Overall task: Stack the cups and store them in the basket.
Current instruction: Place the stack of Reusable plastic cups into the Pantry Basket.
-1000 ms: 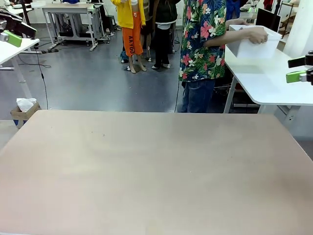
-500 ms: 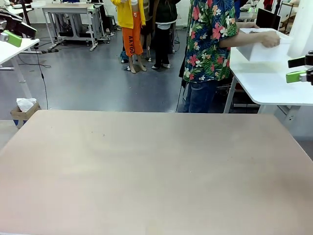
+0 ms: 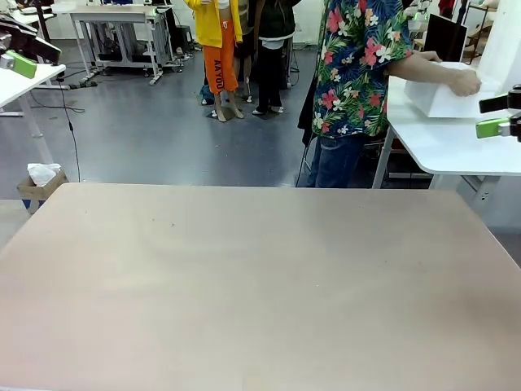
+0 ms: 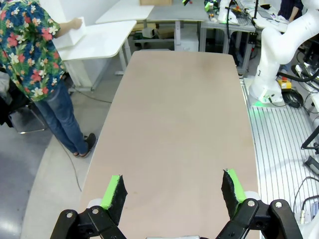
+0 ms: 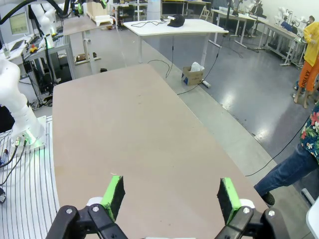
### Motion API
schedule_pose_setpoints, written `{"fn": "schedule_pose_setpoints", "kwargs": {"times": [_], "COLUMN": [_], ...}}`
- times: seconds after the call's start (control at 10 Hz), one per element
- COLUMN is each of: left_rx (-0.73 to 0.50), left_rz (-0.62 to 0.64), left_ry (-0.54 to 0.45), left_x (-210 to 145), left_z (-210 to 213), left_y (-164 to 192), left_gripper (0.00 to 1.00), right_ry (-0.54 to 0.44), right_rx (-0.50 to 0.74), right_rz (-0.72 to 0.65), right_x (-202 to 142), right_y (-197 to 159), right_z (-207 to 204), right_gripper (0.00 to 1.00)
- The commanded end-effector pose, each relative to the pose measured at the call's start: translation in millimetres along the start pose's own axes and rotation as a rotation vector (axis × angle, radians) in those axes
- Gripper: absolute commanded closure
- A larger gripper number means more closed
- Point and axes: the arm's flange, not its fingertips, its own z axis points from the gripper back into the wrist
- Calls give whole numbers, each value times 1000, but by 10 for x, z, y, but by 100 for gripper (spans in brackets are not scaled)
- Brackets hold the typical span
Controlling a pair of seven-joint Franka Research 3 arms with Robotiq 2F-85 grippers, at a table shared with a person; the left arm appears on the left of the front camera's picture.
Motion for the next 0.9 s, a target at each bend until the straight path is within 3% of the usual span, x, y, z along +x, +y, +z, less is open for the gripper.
{"fn": "schedule_pose_setpoints", "kwargs": {"times": [0.0,0.8], "left_rx": [2,2], "left_rz": [0,0], "left_ry": [9,9], "left_x": [30,30], "left_z": [16,16], "left_y": [-22,-22], "left_gripper": [0,0], "right_ry": [-30,-30], "right_rx": [1,1], "right_rz": [14,14], "right_x": [2,2], "right_y": [-15,-15], "right_z": [-10,-10], "right_gripper": [0,0]}}
